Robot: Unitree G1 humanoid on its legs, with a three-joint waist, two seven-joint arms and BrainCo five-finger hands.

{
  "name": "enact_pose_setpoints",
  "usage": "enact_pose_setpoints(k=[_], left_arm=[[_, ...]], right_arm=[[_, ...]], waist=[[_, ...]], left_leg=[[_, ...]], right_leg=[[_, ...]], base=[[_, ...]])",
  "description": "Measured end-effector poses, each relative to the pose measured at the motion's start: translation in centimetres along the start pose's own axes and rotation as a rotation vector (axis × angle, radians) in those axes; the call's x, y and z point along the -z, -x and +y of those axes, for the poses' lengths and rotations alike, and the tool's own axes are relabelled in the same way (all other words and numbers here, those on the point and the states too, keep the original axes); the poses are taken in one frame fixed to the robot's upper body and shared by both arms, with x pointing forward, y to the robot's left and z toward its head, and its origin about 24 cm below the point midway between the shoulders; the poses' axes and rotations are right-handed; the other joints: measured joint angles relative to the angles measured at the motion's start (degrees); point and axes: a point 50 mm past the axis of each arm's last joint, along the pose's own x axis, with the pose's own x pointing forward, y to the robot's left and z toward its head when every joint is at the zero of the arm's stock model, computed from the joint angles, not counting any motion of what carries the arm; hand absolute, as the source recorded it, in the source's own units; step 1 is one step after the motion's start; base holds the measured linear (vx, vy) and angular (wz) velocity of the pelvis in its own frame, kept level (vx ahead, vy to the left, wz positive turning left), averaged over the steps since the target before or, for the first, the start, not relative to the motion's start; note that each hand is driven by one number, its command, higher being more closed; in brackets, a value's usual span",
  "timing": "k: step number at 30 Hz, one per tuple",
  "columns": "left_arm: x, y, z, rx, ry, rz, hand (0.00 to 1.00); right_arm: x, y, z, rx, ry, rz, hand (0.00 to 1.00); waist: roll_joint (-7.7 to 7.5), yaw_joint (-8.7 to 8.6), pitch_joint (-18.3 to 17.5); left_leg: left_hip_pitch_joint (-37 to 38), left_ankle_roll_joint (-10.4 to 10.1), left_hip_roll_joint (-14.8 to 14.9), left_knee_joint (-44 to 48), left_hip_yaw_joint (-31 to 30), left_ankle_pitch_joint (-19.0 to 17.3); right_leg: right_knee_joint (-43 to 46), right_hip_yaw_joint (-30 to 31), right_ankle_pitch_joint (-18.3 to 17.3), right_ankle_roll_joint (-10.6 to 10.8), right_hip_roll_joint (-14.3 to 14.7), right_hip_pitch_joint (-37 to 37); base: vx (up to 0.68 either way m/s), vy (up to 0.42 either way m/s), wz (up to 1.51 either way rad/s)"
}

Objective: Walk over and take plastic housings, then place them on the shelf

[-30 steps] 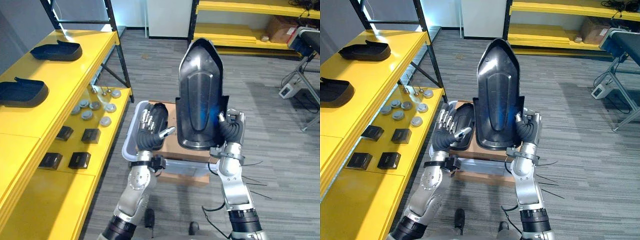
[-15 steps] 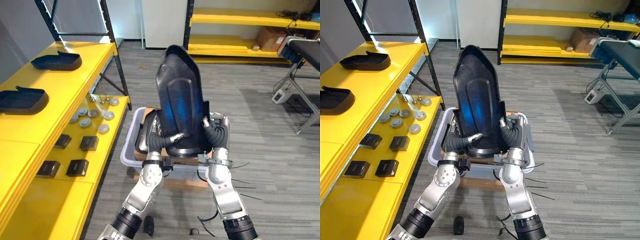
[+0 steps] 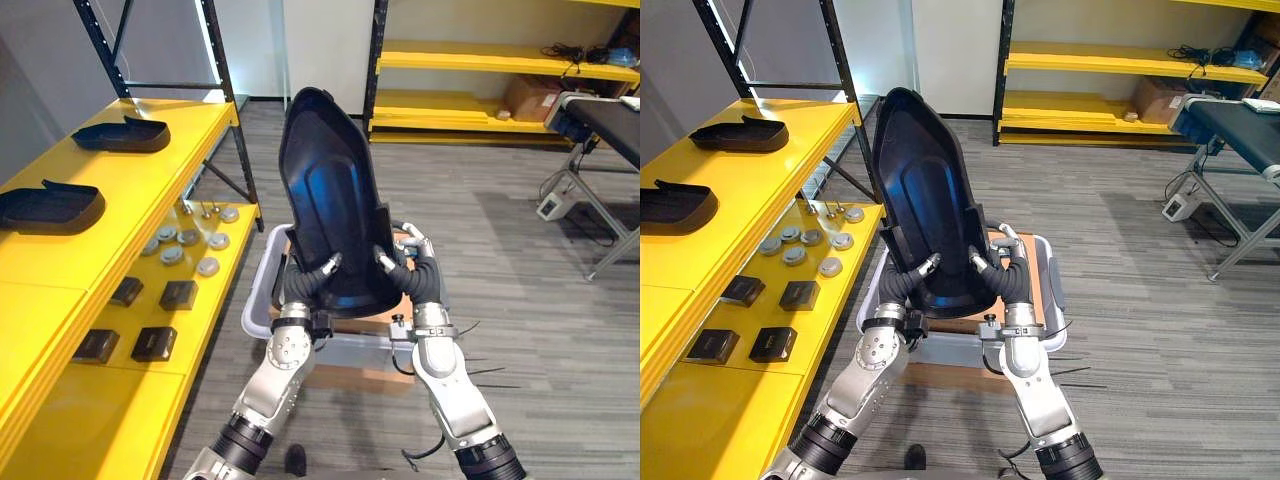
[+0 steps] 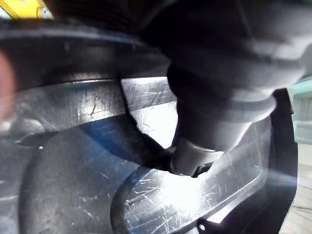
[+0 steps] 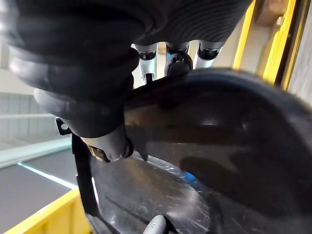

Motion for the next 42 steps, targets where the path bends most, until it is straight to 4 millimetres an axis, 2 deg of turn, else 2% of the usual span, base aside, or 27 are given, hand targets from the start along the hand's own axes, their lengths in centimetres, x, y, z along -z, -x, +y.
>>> enact_pose_setpoints(k=[2, 5, 8, 9, 10, 11, 12, 14, 15, 17, 18, 19, 21, 22, 24, 25, 28, 30, 33, 34, 35, 36, 37, 39, 40, 41, 42], left_arm=[[0.0, 0.4, 0.4, -0.014, -0.020, -0.009, 1.00], [0.3, 0.9, 1.3, -0.040, -0.042, -0.002, 1.00], [1.1, 1.7, 3.0, -0.104, -0.066, 0.029, 1.00], [1.2, 1.8, 3.3, -0.118, -0.066, 0.035, 1.00], [1.4, 2.3, 4.2, -0.159, -0.064, 0.052, 1.00], [1.5, 2.4, 4.3, -0.165, -0.063, 0.054, 1.00], [1.6, 2.6, 4.7, -0.189, -0.058, 0.062, 1.00], [1.7, 3.0, 5.3, -0.220, -0.053, 0.070, 1.00], [1.9, 3.3, 5.8, -0.241, -0.053, 0.078, 1.00], [2.0, 3.6, 6.0, -0.251, -0.054, 0.087, 1.00], [2.1, 3.8, 6.4, -0.270, -0.053, 0.093, 1.00], [2.1, 4.0, 6.5, -0.273, -0.049, 0.094, 1.00], [1.9, 4.7, 6.6, -0.277, -0.037, 0.089, 1.00], [1.8, 4.8, 6.6, -0.274, -0.036, 0.088, 1.00], [1.6, 4.7, 6.6, -0.263, -0.036, 0.073, 1.00], [1.6, 4.8, 6.6, -0.255, -0.035, 0.072, 1.00], [1.1, 5.5, 6.7, -0.242, -0.025, 0.053, 1.00], [1.0, 6.0, 7.0, -0.244, -0.022, 0.049, 1.00], [0.7, 6.2, 6.9, -0.245, -0.010, 0.037, 1.00], [0.4, 6.1, 6.8, -0.242, -0.001, 0.024, 1.00], [-0.1, 6.0, 6.5, -0.237, 0.020, 0.003, 1.00], [-0.4, 6.0, 6.3, -0.235, 0.035, -0.010, 1.00], [-0.7, 5.8, 6.1, -0.233, 0.049, -0.030, 1.00], [-0.8, 5.6, 5.9, -0.237, 0.064, -0.039, 1.00], [-0.7, 5.7, 5.6, -0.233, 0.074, -0.031, 1.00], [-0.6, 5.6, 5.5, -0.230, 0.073, -0.028, 1.00], [-0.7, 5.4, 5.2, -0.214, 0.076, -0.037, 1.00]], right_arm=[[-0.3, -0.1, -0.5, -0.012, -0.014, -0.019, 0.00], [-1.5, -0.5, -2.5, 0.039, -0.033, -0.079, 0.00], [-3.4, -0.7, -6.5, 0.199, -0.094, -0.184, 0.00], [-3.6, -0.7, -7.3, 0.232, -0.106, -0.201, 0.00], [-3.7, -0.3, -9.7, 0.343, -0.163, -0.225, 0.00], [-3.7, -0.2, -10.0, 0.360, -0.170, -0.228, 0.00], [-3.6, 0.3, -11.6, 0.444, -0.201, -0.239, 0.00], [-2.8, 1.5, -13.9, 0.576, -0.234, -0.233, 0.00], [-1.2, 2.9, -15.6, 0.679, -0.227, -0.173, 0.00], [1.4, 4.8, -16.7, 0.775, -0.208, -0.045, 0.00], [3.7, 6.7, -17.2, 0.832, -0.196, 0.079, 0.00], [5.1, 7.8, -17.3, 0.853, -0.188, 0.154, 0.00], [10.1, 13.0, -17.1, 0.932, -0.177, 0.477, 0.00], [11.2, 14.4, -16.9, 0.938, -0.175, 0.560, 0.00], [14.5, 19.5, -15.2, 0.931, -0.189, 0.852, 0.00], [15.1, 20.7, -14.6, 0.921, -0.190, 0.920, 0.00], [17.2, 26.4, -11.1, 0.849, -0.246, 1.224, 0.00], [17.6, 28.4, -9.2, 0.795, -0.277, 1.349, 0.00], [17.8, 29.5, -7.0, 0.714, -0.304, 1.434, 0.00], [17.9, 29.2, -6.2, 0.680, -0.316, 1.443, 0.00], [18.1, 28.6, -6.3, 0.666, -0.307, 1.431, 0.00], [18.1, 28.3, -6.3, 0.660, -0.303, 1.425, 0.00], [18.3, 28.0, -5.8, 0.655, -0.317, 1.425, 0.00], [18.5, 27.2, -6.1, 0.647, -0.311, 1.407, 0.00], [18.5, 27.0, -6.5, 0.642, -0.295, 1.403, 0.00], [18.5, 26.9, -6.5, 0.637, -0.292, 1.400, 0.00], [18.6, 26.7, -6.4, 0.629, -0.292, 1.398, 0.00]], waist=[[0.00, -0.01, 0.0], [0.01, 0.01, 0.0], [0.01, -0.02, 0.0], [0.01, -0.07, 0.0], [0.02, -0.11, 0.0], [0.03, -0.11, 0.0], [0.06, -0.12, 0.0], [0.06, -0.14, 0.0], [0.04, -0.21, -0.1], [0.08, -0.26, -0.1], [0.20, -0.37, -0.2], [0.29, -0.49, -0.2], [0.75, -0.56, -0.5], [0.85, -0.53, -0.6], [1.14, -0.15, -0.6], [1.12, -0.14, -0.6], [0.71, -0.05, -0.3], [0.29, -0.05, 0.1], [0.12, 0.41, 1.0], [0.12, 0.49, 2.0], [0.86, 0.56, 3.0], [0.72, 0.76, 3.7], [-1.35, 1.36, 4.8], [0.08, 2.21, 5.5], [0.52, 1.70, 5.9], [0.24, 1.16, 5.8], [-0.52, 0.52, 5.9]], left_leg=[[0.0, 0.0, 0.0, 0.0, 0.3, 0.0], [0.0, 0.0, 0.1, 0.0, 0.5, 0.0], [-0.1, 0.3, 0.0, 0.0, 0.6, -0.2], [-0.1, 0.3, 0.0, 0.0, 0.6, -0.2], [-0.3, 0.4, 0.0, 0.0, 0.6, -0.3], [-0.3, 0.4, 0.0, 0.0, 0.6, -0.3], [-0.6, 0.4, -0.1, 0.0, 0.6, -0.3], [-0.8, 0.3, -0.1, 0.0, 0.5, -0.3], [-0.9, 0.4, -0.1, 0.0, 0.5, -0.3], [-0.9, 0.4, -0.1, 0.0, 0.5, -0.2], [-0.9, 0.6, -0.2, 0.0, 0.3, -0.1], [-0.9, 0.6, -0.2, 0.0, 0.2, -0.1], [-0.9, 0.7, -0.3, 0.0, -0.7, -0.1], [-0.9, 0.6, -0.2, 0.0, -0.7, -0.1], [-0.7, 0.3, 0.0, 0.0, -1.1, -0.3], [-0.6, 0.2, 0.0, 0.0, -1.1, -0.4], [-0.2, 0.1, 0.1, 0.0, -1.2, -1.1], [0.2, 0.2, 0.1, 0.0, -1.0, -1.6], [0.3, 0.1, 0.2, 0.1, 0.4, -2.0], [-0.9, 0.1, 0.1, 1.2, 0.4, -2.0], [-3.4, 0.6, -0.1, 4.3, 0.5, -2.5], [-5.3, 1.0, -0.2, 5.9, 1.0, -3.9], [-8.1, 5.1, 0.5, 10.1, 7.0, -7.3], [-10.7, 8.5, 4.6, 17.6, 18.6, -10.1], [-10.7, 7.9, 6.5, 18.1, 25.2, -10.4], [-10.4, 8.0, 6.6, 17.7, 27.7, -11.1], [-9.8, 8.7, 7.3, 18.1, 33.5, -12.7]], right_leg=[[0.0, 0.3, 0.0, 0.0, 0.0, 0.0], [0.0, 0.9, 0.0, 0.0, 0.0, -0.1], [-0.3, 0.9, 0.0, 0.0, 0.0, -0.2], [-0.4, 0.9, 0.0, 0.0, 0.0, -0.2], [-0.7, 0.9, 0.0, 0.0, 0.0, -0.2], [-0.8, 0.8, 0.0, 0.0, 0.0, -0.2], [-0.9, 0.8, 0.0, 0.0, 0.0, -0.3], [-0.9, 0.6, 0.0, 0.0, 0.0, -0.6], [-0.9, 0.4, 0.0, 0.0, 0.0, -0.6], [-0.9, 0.2, 0.0, 0.0, -0.1, -0.5], [-0.9, 0.0, 0.1, 0.0, -0.1, -0.4], [-0.9, -0.1, 0.1, 0.0, -0.1, -0.4], [-0.8, -0.8, 0.0, 0.1, -0.1, 0.0], [-0.8, -0.8, -0.1, 0.1, -0.1, 0.1], [-0.8, -0.9, -0.1, 0.1, 0.0, 0.9], [-0.8, -1.1, -0.1, 0.0, -0.1, 1.0], [0.4, -1.7, -0.8, 0.0, -0.1, 1.2], [1.0, -2.0, -1.8, 0.4, -0.1, 1.9], [2.7, -3.1, -3.1, 0.6, -0.4, 2.1], [3.7, -4.6, -3.6, 0.7, -0.7, 2.0], [5.1, -7.6, -4.5, 1.0, -1.1, 1.9], [5.4, -10.1, -4.6, 1.1, -1.5, 1.9], [4.9, -14.3, -4.8, 0.6, -3.9, 1.5], [6.9, -18.8, -5.2, 0.9, -4.1, 2.4], [9.2, -23.0, -6.5, 1.8, -4.6, 3.4], [9.3, -25.1, -6.6, 2.0, -5.3, 4.1], [8.1, -28.9, -6.8, 2.4, -6.5, 5.3]], base=[[0.00, 0.000, -0.06], [0.00, -0.002, -0.04], [0.00, 0.000, 0.00], [0.00, 0.000, 0.00], [0.00, 0.000, 0.00], [0.00, 0.000, 0.00], [0.00, 0.000, 0.00], [0.00, 0.000, 0.00], [0.00, 0.000, 0.00], [0.00, 0.000, 0.02], [0.00, 0.000, 0.05], [0.01, -0.005, 0.10], [0.03, -0.018, 0.16], [0.04, -0.027, 0.11], [0.02, -0.024, 0.08], [-0.01, -0.020, 0.07], [-0.04, -0.023, 0.03], [-0.06, -0.015, 0.09], [-0.04, -0.002, 0.32], [-0.07, 0.024, 0.91], [-0.09, 0.034, 1.28], [-0.10, 0.093, 1.74], [-0.08, 0.088, 1.49], [0.01, 0.058, 1.47], [0.08, 0.029, 1.61], [0.10, 0.052, 1.97], [0.11, 0.067, 1.58]])
